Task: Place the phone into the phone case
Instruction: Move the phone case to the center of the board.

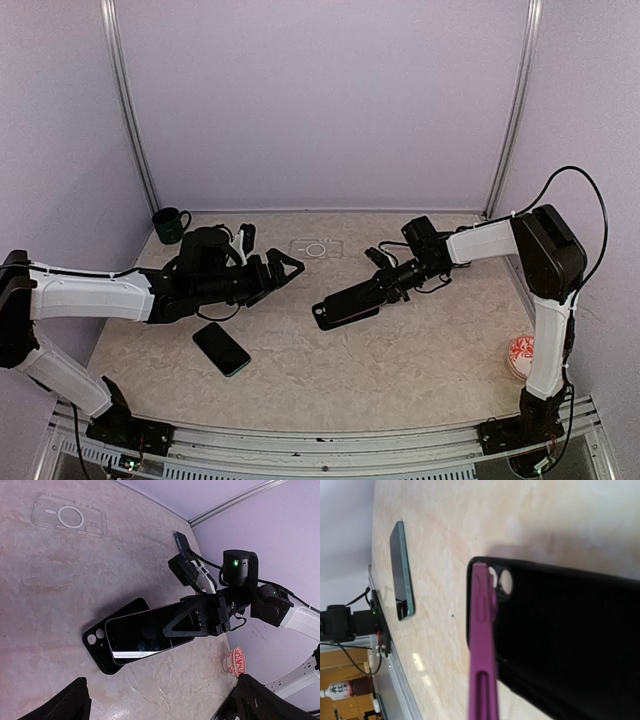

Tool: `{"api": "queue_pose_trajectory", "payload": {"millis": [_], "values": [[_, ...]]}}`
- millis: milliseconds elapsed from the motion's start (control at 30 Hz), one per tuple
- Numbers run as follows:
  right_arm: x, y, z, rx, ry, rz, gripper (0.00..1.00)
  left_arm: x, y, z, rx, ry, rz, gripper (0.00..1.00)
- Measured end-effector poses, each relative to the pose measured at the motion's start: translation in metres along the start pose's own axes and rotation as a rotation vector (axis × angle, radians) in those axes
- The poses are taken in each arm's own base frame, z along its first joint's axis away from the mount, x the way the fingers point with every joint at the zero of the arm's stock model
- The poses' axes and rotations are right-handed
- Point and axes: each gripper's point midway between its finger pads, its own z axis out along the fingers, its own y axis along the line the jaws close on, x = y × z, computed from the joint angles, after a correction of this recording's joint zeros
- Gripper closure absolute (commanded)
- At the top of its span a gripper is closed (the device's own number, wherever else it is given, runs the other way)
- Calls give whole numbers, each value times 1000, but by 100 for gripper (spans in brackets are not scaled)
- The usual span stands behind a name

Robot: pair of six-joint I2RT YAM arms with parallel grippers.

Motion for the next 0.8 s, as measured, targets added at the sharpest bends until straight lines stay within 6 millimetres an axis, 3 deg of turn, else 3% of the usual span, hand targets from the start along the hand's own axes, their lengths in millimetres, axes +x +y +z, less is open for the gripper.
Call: {"api": "queue_pose_trajectory", "payload": {"millis": [333, 500, 800], "values": [[2, 6, -2, -35, 15, -12, 100, 15, 10, 14, -10, 44, -59, 1], [-2, 7, -12, -61, 3, -16, 100, 17, 8, 18, 6, 47, -87, 1], [-9, 10, -24, -98, -11, -12, 100, 28, 20, 28, -12, 63, -131, 1]]}}
